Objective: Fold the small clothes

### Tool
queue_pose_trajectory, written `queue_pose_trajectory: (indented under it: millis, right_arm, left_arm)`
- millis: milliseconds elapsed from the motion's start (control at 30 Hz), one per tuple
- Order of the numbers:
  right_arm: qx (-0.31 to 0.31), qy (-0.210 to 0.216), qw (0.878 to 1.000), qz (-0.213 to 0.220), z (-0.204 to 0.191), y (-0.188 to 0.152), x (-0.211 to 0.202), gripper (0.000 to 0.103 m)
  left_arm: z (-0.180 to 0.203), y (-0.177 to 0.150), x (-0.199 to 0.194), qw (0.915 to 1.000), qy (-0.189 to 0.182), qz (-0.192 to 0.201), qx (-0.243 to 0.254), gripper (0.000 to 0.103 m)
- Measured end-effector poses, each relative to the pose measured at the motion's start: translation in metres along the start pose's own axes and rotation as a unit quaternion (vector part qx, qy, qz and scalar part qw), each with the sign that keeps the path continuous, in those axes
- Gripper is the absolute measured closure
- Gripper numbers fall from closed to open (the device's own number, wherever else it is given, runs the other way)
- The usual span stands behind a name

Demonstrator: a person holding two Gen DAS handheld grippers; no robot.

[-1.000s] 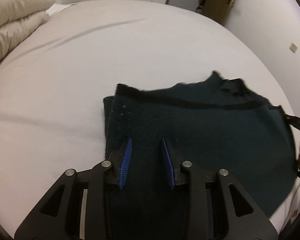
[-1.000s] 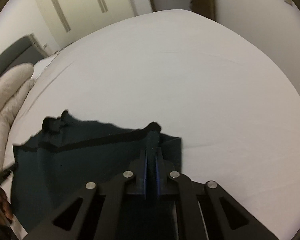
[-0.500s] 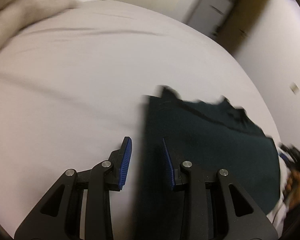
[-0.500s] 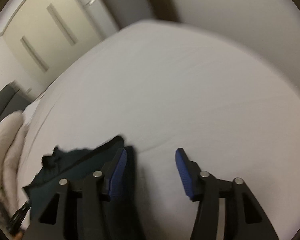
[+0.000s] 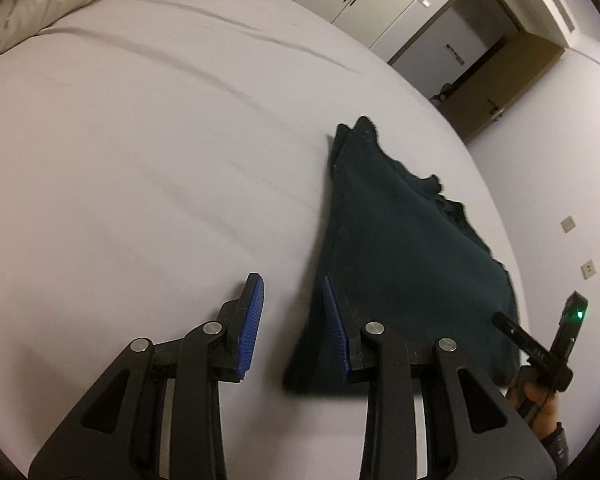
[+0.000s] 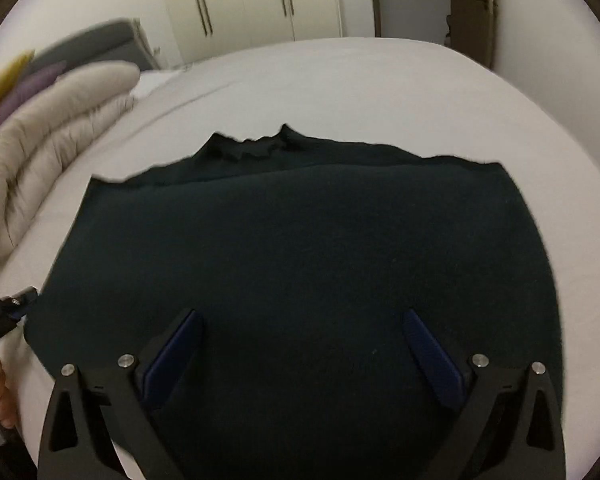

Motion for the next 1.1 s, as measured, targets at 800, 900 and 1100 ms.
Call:
queue_pose_trajectory:
  millis: [800, 900, 1100]
  right_arm:
    - [0.151, 0.246, 0.949, 0.125, -0.029, -0.063, -0.119, 0.026]
    - [0.148, 0.252, 0.948, 0.126, -0.033, -0.056, -0.12, 0.026]
    - [0.133, 0.251, 0.953, 0.107, -0.047, -0.036, -0.105, 0.027]
  left_arm:
    - [0.033, -0.066, 0.011, 0.9552, -0.183, -0.081, -0.218, 0.012]
    - [0.034, -0.059, 0.018, 0.947, -0.196, -0.067, -0.245, 0.012]
    - [0.031, -0.039, 0.039, 0.9349, -0.224, -0.07, -0.266, 0.036]
Point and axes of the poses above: each gripper's, at about its wrist camera, not at the fingertips, and x roughly the way its jaws point, z to its right, y to its top, the point moved 1 cm from there along x, roughly the way its jaws point, and after that the axes turned 11 degrees about y, right-handed, at the moved point
